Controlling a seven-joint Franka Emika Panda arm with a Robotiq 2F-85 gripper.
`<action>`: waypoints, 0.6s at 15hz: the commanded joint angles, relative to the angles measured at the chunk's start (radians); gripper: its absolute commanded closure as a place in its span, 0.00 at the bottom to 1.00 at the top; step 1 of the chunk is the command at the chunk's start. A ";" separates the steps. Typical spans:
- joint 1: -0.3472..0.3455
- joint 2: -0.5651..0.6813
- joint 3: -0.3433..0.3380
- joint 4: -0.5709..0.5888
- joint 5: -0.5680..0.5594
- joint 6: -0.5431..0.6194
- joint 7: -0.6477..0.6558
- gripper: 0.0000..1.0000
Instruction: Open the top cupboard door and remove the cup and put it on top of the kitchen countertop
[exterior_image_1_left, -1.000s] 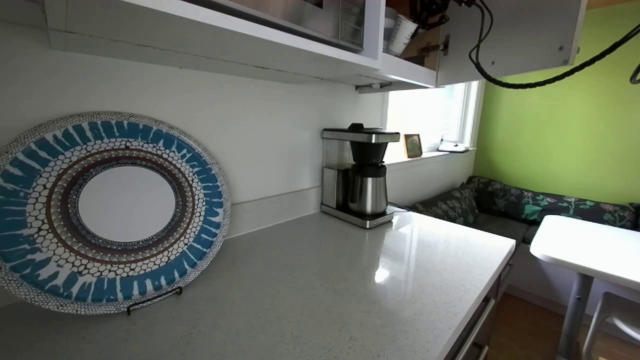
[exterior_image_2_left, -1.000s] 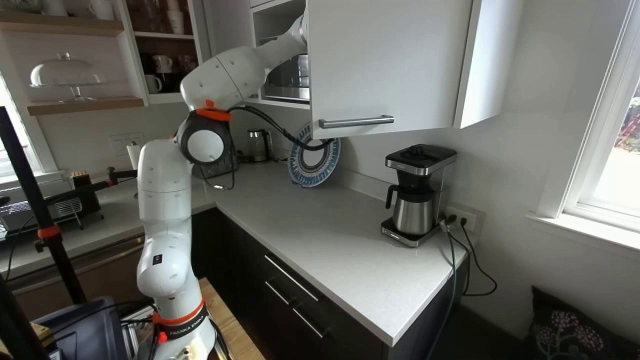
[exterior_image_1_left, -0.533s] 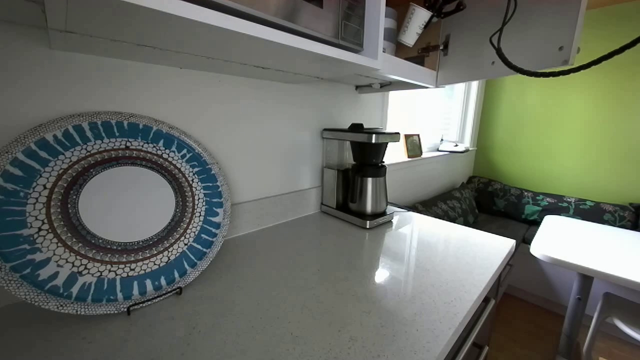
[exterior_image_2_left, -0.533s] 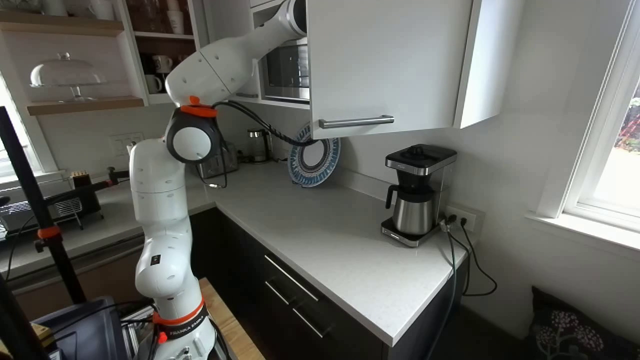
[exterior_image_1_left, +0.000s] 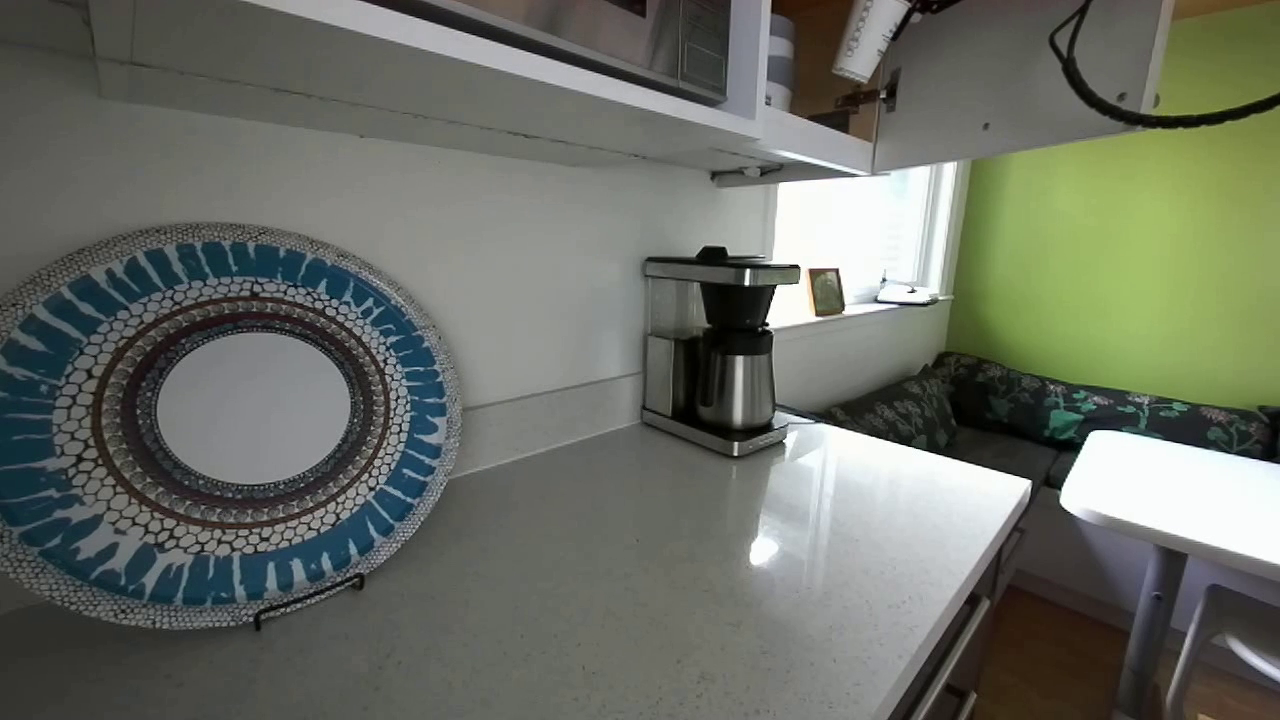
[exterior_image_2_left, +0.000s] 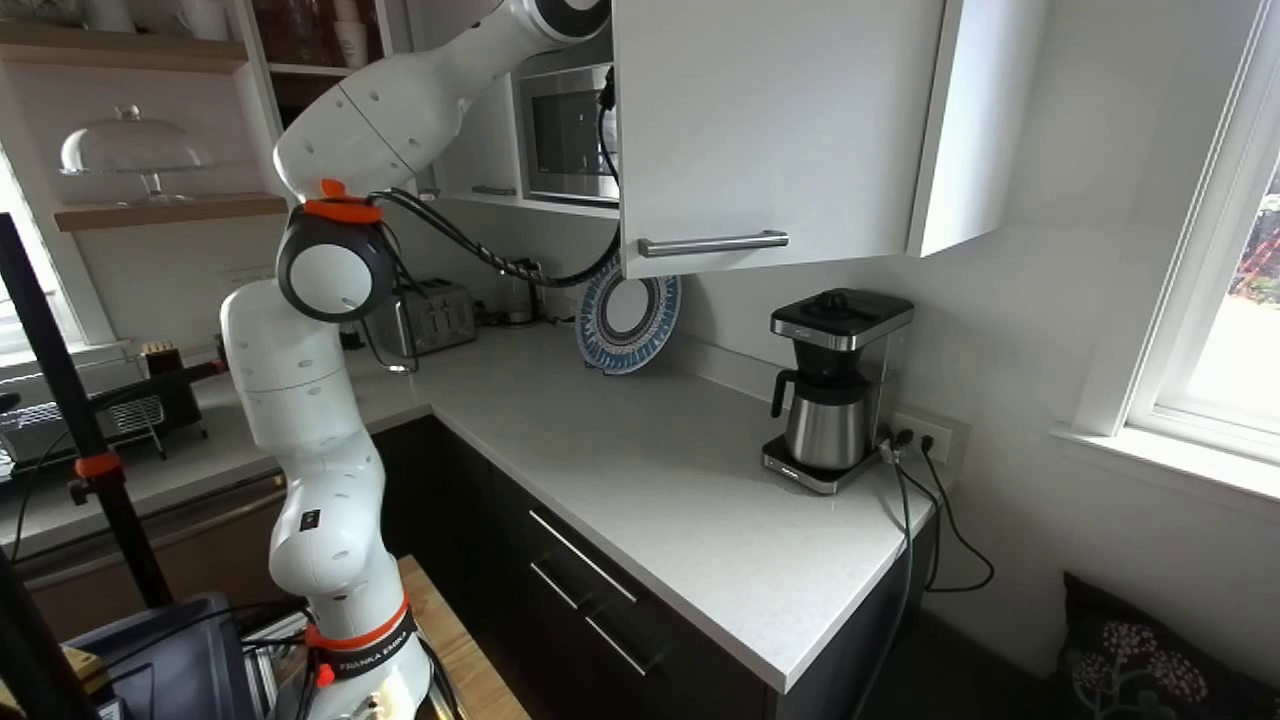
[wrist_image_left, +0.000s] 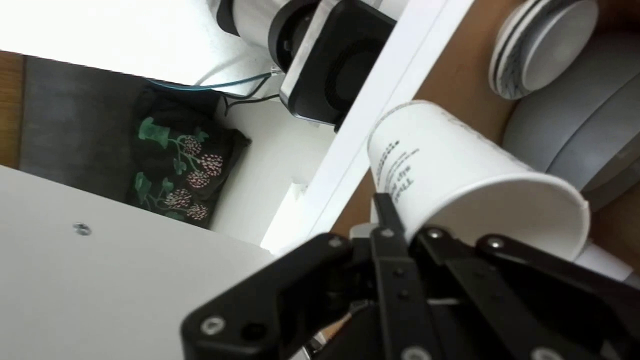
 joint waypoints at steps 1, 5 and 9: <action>-0.008 -0.092 -0.010 -0.118 -0.008 -0.062 -0.046 0.99; -0.004 -0.166 -0.013 -0.236 -0.016 -0.064 -0.095 0.99; -0.003 -0.234 -0.018 -0.364 0.000 -0.048 -0.136 0.99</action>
